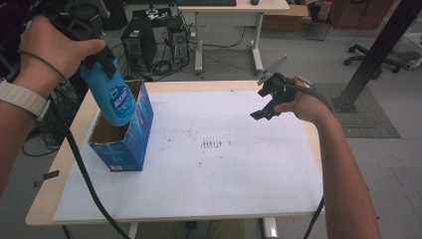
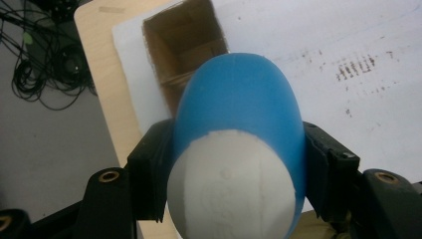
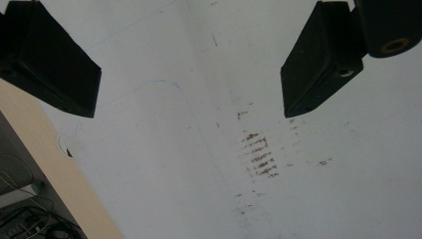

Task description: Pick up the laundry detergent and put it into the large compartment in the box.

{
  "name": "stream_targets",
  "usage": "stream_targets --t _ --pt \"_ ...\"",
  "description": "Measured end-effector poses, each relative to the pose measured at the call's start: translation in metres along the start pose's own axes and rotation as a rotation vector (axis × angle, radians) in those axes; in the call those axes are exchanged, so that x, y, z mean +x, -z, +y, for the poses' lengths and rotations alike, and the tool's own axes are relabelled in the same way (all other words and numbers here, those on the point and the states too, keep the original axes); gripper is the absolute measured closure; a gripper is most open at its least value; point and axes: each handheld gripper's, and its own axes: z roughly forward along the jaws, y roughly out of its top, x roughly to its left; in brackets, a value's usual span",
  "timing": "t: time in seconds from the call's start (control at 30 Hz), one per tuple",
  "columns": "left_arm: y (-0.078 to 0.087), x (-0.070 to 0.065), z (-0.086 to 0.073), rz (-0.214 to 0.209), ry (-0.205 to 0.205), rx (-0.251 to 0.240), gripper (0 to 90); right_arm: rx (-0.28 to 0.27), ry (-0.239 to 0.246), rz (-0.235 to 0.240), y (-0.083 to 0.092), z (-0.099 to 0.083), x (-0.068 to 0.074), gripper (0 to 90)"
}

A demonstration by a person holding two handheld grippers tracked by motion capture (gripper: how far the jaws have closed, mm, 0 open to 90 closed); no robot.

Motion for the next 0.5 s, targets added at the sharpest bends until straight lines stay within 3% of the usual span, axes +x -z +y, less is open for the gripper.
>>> stream_targets --t 0.5 --pt "-0.008 0.014 -0.001 0.041 0.065 0.011 37.9 -0.001 0.002 0.003 -0.001 0.0 0.0 9.4"
